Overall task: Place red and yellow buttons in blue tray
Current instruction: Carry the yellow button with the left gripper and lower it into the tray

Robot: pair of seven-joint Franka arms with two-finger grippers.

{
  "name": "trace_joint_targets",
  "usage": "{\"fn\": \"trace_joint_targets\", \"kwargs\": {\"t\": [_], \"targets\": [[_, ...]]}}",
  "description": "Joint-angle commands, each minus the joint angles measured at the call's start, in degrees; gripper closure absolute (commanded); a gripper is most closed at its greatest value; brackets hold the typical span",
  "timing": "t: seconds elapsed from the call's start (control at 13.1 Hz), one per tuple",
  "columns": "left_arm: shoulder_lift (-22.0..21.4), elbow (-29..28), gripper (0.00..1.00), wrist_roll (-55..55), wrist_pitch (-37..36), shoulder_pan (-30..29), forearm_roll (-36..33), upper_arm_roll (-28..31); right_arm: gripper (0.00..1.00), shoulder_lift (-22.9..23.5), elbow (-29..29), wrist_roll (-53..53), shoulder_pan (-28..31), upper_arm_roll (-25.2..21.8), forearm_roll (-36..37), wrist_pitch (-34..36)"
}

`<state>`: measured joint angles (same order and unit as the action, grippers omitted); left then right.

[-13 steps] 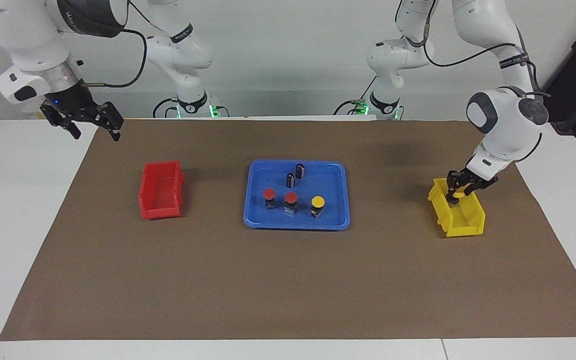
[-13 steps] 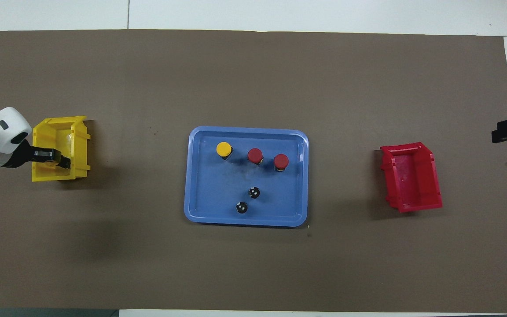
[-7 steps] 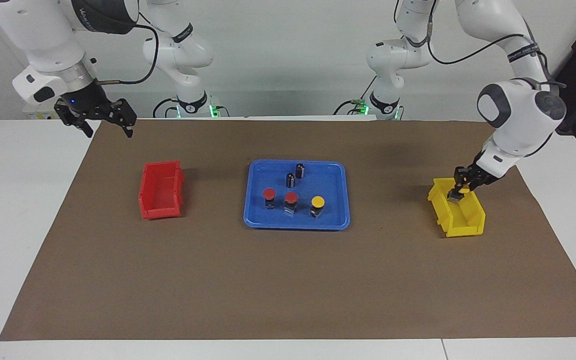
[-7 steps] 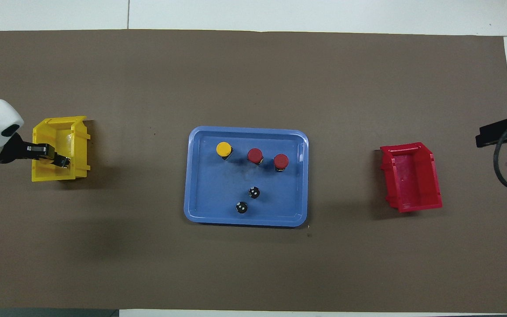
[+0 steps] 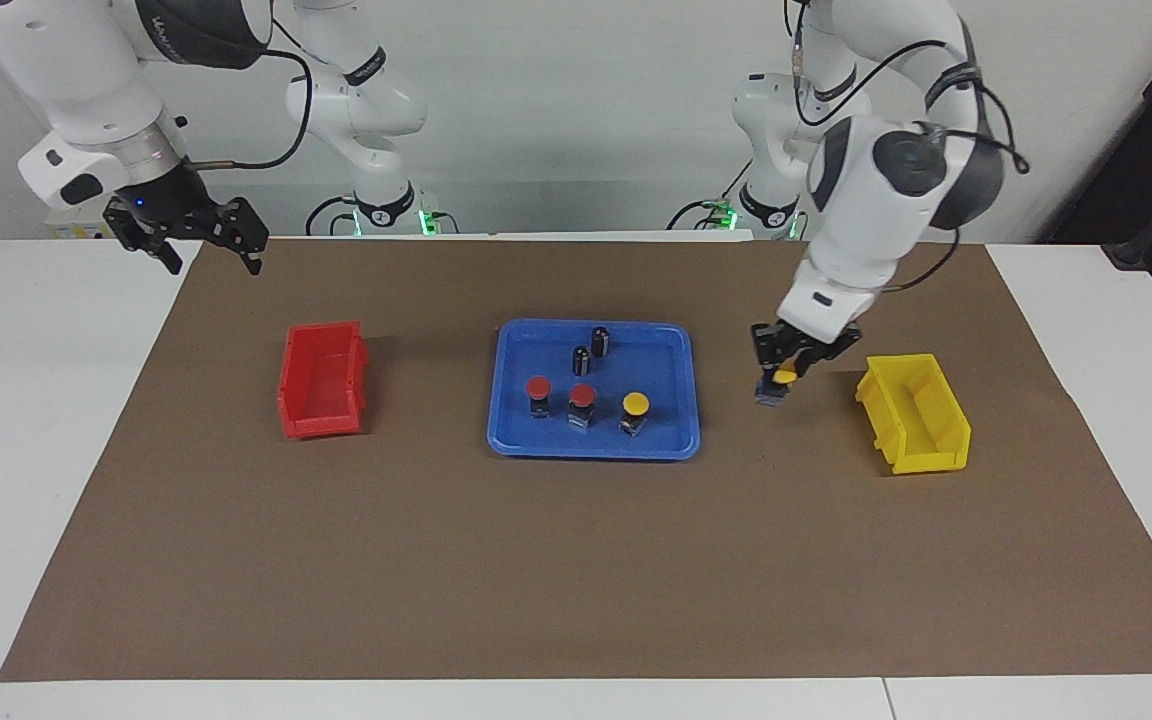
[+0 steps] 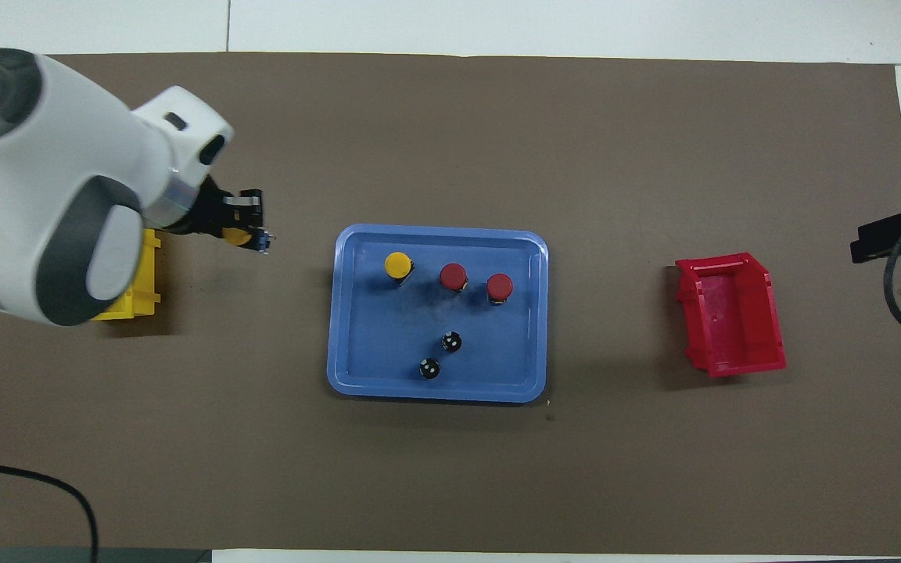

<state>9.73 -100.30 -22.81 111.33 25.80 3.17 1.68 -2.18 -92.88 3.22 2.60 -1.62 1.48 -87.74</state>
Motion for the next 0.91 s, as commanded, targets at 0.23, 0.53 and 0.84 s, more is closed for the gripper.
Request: {"fn": "trace_joint_targets", "kwargs": {"t": [0.23, 0.53, 0.84], "targets": [[0.8, -8.2, 0.99, -6.2, 9.7, 7.5, 3.6, 1.0, 0.0, 0.7, 1.4, 0.9, 0.3, 0.0, 0.2, 1.3], [0.7, -9.6, 0.99, -6.8, 10.7, 8.7, 4.4, 1.0, 0.0, 0.7, 1.4, 0.9, 0.1, 0.0, 0.2, 1.4], [0.9, -13.0, 0.99, -6.4, 15.3, 8.7, 4.4, 1.1, 0.0, 0.7, 1.4, 0.9, 0.1, 0.0, 0.2, 1.3]]}}
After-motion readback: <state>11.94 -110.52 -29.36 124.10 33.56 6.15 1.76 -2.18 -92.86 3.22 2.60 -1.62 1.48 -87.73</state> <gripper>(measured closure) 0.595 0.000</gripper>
